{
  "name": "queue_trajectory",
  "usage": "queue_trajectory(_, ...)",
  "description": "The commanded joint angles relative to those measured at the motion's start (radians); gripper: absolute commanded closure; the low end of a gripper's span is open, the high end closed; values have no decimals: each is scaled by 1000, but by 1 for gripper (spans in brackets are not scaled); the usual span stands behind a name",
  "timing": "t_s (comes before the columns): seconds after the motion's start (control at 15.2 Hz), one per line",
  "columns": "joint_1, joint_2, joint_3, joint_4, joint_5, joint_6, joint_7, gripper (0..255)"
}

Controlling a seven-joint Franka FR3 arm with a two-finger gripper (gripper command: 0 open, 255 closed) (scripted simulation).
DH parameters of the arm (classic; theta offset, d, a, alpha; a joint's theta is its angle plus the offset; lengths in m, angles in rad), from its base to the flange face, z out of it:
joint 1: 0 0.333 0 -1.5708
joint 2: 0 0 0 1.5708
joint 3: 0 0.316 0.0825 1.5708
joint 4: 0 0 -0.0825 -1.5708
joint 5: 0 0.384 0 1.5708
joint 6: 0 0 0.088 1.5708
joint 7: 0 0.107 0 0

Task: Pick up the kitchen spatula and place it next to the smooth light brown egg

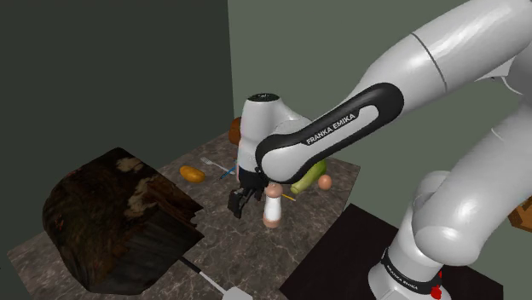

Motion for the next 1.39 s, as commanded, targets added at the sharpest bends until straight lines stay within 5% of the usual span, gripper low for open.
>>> queue_trajectory(0.0,5,75,30,15,-15,56,37,0)
queue_trajectory(0.53,46,389,90,138,-190,214,241,0)
queue_trajectory(0.92,154,620,44,277,-335,277,389,0)
queue_trajectory(1.32,194,700,0,297,-383,336,424,0)
